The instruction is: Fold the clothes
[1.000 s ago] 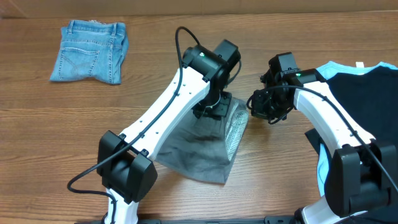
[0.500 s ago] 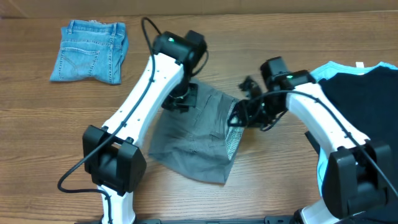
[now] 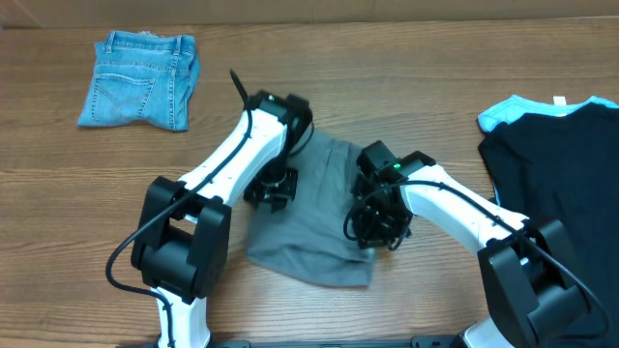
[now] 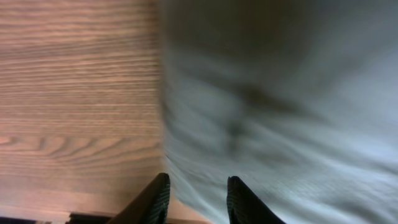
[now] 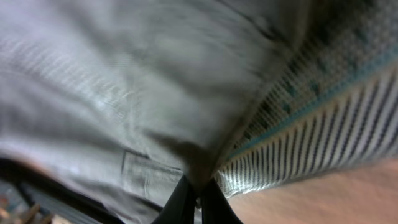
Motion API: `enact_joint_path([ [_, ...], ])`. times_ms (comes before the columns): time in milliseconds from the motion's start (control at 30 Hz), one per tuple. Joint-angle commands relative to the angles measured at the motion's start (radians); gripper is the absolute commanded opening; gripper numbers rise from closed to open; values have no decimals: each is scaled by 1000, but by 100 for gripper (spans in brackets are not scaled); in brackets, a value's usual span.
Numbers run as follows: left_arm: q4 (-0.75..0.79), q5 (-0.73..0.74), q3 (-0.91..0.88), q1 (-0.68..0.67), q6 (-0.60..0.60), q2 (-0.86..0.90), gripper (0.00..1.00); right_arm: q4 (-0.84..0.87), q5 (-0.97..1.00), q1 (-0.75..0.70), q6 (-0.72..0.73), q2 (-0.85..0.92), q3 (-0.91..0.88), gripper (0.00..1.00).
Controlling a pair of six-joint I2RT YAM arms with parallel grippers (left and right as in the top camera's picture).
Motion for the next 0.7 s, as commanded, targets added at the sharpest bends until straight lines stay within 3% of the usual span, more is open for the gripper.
enact_joint_path([
  [0,66,-6,-117,25,1,7,32,-40,145,-27,181,-23,-11,14],
  [67,113,-2,-169,42,1,7,29,-56,136,-37,161,-38,-8,36],
  [167,120,12,-189,69,6,7,13,-71,140,-42,117,-77,23,41],
  [233,101,37,-172,89,10,2,12,-69,161,-50,116,-124,63,43],
  [467,89,249,-56,161,92,-74,34,48,190,-105,162,-259,269,49],
  [567,130,334,-18,173,108,-105,42,154,198,-113,162,-257,269,44],
  [667,202,415,-17,164,107,-112,43,241,230,-112,161,-213,240,36],
])
